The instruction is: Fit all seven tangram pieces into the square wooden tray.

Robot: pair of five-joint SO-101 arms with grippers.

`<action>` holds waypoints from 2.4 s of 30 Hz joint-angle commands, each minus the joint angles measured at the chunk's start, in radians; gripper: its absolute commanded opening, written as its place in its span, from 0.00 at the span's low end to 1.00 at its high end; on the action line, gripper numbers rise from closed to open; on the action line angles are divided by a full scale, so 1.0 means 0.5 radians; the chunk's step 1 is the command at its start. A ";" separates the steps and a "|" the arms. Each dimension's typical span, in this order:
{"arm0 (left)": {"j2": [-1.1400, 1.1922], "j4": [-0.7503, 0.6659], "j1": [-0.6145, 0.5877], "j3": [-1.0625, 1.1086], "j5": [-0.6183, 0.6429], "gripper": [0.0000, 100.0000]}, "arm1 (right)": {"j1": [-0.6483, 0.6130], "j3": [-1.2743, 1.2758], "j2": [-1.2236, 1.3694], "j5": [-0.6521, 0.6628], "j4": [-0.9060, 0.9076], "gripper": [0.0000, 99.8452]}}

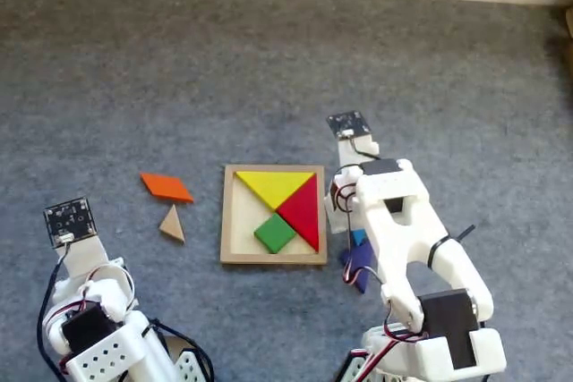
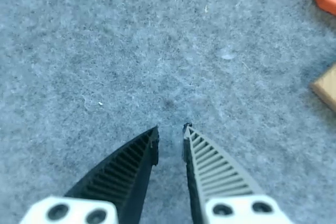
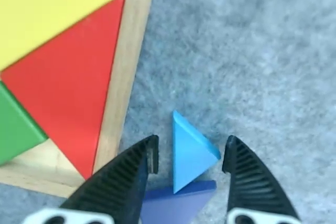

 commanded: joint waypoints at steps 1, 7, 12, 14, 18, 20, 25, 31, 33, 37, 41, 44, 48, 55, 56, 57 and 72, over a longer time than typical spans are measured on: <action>-0.078 0.006 -0.032 0.038 0.009 0.09 | 0.017 -0.118 0.005 0.028 -0.026 0.20; -0.081 0.006 -0.032 0.038 0.009 0.09 | 0.023 -0.137 0.222 0.028 -0.023 0.20; -0.081 0.006 -0.032 0.038 0.009 0.09 | 0.026 -0.204 0.241 0.028 -0.014 0.20; -0.081 0.006 -0.032 0.038 0.009 0.09 | 0.026 -0.204 0.241 0.028 -0.014 0.19; -0.081 0.006 -0.032 0.038 0.009 0.09 | 0.026 -0.204 0.241 0.028 -0.014 0.11; -0.081 0.006 -0.032 0.038 0.009 0.09 | 0.026 -0.207 0.241 0.028 -0.014 0.08; -0.081 0.006 -0.032 0.038 0.009 0.09 | 0.026 -0.213 0.235 0.028 -0.011 0.07; -0.081 0.006 -0.035 0.038 0.009 0.09 | 0.017 -0.253 0.207 0.031 0.103 0.05; -0.081 0.006 -0.035 0.038 0.009 0.09 | 0.020 -0.290 0.106 0.031 0.115 0.05; -0.084 0.006 -0.035 0.038 0.009 0.09 | 0.023 -0.186 -0.189 0.107 0.103 0.05; -0.084 0.006 -0.035 0.038 0.009 0.09 | 0.023 -0.051 -0.333 0.117 0.038 0.05; -0.084 0.006 -0.035 0.038 0.009 0.09 | 0.017 -0.032 -0.339 0.098 0.060 0.05; -0.084 0.006 -0.048 0.038 0.009 0.09 | -0.008 -0.032 -0.339 -0.160 0.213 0.07; -0.084 0.006 -0.164 0.038 0.009 0.09 | -0.097 -0.020 -0.333 -0.328 0.232 0.18; -0.084 0.006 -0.164 0.038 0.009 0.09 | -0.097 -0.020 -0.333 -0.356 0.229 0.18; -0.084 0.006 -0.164 0.038 0.009 0.09 | -0.097 -0.020 -0.333 -0.371 0.229 0.18; -0.087 0.009 -0.164 0.038 0.009 0.09 | -0.198 0.100 -0.333 -0.813 0.226 0.18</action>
